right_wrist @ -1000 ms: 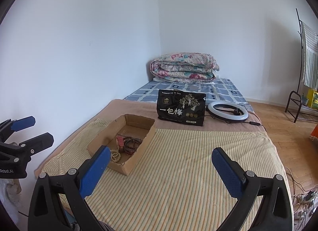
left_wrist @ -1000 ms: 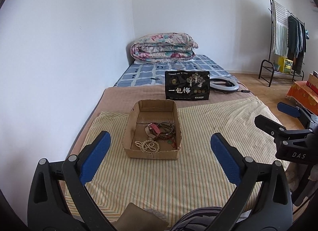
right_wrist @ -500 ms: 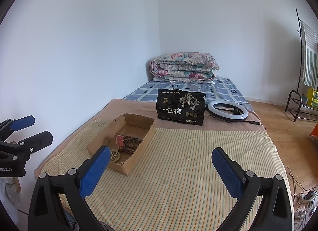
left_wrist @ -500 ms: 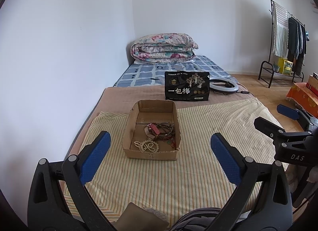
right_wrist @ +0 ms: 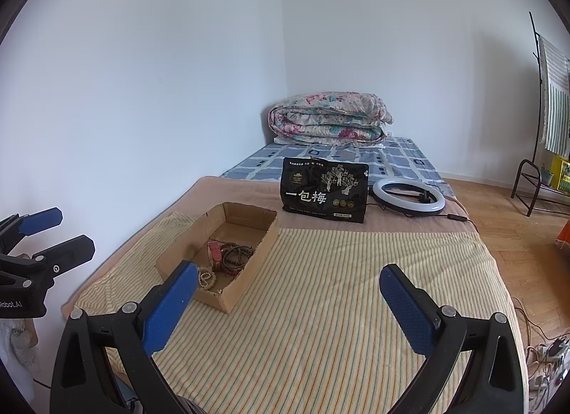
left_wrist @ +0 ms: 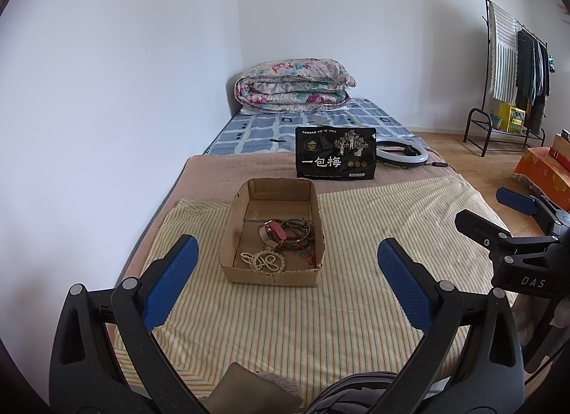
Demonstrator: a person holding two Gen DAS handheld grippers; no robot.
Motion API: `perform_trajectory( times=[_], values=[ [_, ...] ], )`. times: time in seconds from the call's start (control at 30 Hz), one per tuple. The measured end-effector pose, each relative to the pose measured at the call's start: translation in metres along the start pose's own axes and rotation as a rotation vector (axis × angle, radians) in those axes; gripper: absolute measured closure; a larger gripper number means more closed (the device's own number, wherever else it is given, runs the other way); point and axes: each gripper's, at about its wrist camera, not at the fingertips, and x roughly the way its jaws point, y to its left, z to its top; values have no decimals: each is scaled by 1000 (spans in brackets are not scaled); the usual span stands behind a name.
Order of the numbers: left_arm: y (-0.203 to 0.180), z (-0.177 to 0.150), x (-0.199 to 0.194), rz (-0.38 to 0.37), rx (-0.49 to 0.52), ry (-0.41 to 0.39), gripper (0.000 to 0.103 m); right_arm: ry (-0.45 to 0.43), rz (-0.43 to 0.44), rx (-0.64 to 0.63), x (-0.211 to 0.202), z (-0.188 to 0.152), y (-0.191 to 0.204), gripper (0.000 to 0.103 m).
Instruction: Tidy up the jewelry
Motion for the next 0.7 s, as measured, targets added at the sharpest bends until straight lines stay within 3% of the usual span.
perform_trajectory(
  times=[0.7],
  values=[
    [1,-1,2,1,-1,2,1,12,5,11,4,-3,-3,0]
  ],
)
